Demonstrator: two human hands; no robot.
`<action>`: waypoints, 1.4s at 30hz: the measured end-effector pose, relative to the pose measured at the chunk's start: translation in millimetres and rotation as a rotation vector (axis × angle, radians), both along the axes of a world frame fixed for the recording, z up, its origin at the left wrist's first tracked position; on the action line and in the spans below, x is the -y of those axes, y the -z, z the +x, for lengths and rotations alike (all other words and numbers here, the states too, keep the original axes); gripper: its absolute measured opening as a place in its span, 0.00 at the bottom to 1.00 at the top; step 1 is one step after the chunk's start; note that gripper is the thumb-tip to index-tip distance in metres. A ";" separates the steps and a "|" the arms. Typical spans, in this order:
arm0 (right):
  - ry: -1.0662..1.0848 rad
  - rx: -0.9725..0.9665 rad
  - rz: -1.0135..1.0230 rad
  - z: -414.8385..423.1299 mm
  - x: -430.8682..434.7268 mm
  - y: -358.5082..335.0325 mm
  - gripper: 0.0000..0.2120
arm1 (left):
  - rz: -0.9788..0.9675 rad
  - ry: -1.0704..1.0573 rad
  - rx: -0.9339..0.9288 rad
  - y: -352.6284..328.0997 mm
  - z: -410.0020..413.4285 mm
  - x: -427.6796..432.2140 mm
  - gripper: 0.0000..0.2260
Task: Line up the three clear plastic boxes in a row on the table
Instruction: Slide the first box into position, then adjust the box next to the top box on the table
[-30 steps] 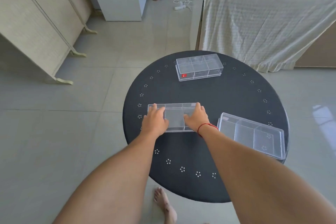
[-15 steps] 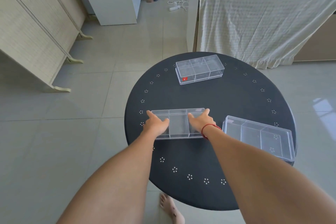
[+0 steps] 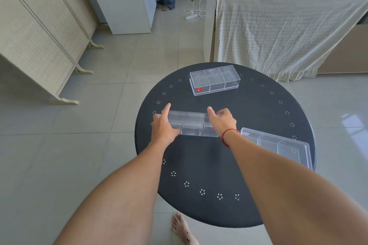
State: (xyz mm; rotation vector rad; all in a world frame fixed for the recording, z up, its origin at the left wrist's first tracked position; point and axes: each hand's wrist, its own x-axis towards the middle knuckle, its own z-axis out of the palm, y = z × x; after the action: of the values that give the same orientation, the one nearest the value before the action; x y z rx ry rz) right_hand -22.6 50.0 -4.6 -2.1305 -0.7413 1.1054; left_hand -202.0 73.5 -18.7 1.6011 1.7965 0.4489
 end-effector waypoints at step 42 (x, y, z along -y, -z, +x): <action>-0.713 0.568 -0.159 -4.5 42.5 18.3 0.17 | -0.045 0.179 -0.345 11.5 31.0 48.9 0.09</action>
State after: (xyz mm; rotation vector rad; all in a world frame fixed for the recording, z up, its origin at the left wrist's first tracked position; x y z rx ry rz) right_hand -27.2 7.5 -22.9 -2.4077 -1.8316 0.8878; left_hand -171.0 24.6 -30.2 1.8749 1.8697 0.0490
